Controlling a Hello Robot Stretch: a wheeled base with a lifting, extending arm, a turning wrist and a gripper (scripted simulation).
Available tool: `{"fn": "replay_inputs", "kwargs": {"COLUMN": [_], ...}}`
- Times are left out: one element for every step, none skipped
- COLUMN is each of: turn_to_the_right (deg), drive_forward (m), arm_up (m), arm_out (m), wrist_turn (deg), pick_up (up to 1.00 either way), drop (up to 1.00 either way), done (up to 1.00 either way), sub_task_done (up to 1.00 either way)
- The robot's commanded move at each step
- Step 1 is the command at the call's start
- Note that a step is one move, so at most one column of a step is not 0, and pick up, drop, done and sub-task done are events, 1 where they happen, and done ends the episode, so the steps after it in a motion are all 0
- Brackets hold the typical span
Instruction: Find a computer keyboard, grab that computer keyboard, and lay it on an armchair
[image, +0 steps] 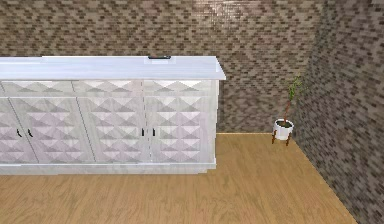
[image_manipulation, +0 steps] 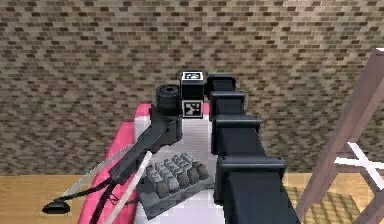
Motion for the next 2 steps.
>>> {"fn": "replay_inputs", "kwargs": {"turn_to_the_right": [0.0, 0.0], "drive_forward": [0.00, 0.00], "arm_up": [0.00, 0.00], "arm_out": [0.00, 0.00], "wrist_turn": [45.0, 42.0], "pick_up": [0.00, 0.00], "drop": [0.00, 0.00], "done": [0.00, 0.00], "sub_task_done": [0.00, 0.00]}}
